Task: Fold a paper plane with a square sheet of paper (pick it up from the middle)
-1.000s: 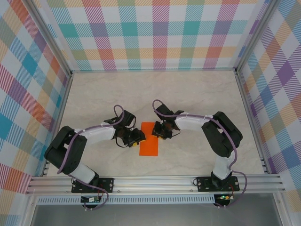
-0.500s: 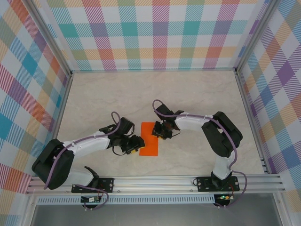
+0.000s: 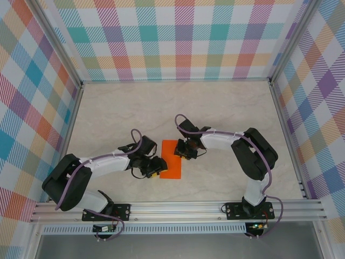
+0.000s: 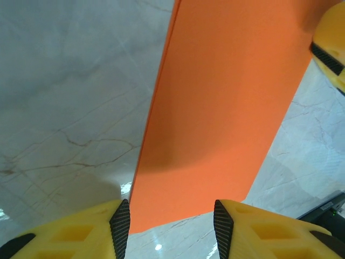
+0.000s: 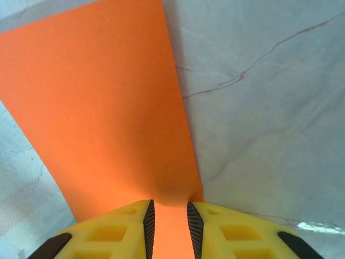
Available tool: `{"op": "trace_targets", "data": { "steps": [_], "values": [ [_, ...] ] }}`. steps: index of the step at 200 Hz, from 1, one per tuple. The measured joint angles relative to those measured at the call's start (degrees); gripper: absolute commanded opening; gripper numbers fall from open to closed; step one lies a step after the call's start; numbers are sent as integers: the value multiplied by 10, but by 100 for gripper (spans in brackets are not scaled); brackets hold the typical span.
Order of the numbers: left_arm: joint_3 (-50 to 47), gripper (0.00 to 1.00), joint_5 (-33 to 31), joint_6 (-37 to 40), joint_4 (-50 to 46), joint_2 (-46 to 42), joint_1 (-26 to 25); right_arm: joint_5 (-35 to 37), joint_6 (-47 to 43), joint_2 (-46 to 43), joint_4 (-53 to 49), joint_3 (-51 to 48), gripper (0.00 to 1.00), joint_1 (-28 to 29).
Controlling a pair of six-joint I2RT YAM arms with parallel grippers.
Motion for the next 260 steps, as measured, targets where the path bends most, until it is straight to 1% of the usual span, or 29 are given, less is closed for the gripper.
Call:
{"op": "trace_targets", "data": {
  "steps": [30, 165, 191, 213, 260],
  "values": [
    [0, 46, 1, 0, 9, 16, -3, 0, 0, 0, 1, -1, 28, 0],
    [5, 47, 2, -9, 14, 20, -7, -5, 9, 0, 7, -4, 28, -2],
    [6, 47, 9, -9, 33, 20, -15, -8, 10, 0, 9, -6, 28, -3],
    [8, 48, 12, -9, 46, 12, -21, -8, 11, 0, 10, -7, 28, -3],
    [8, 49, 3, -9, 44, -12, -21, -9, 11, 0, 10, -7, 28, -3]
  ]
}}
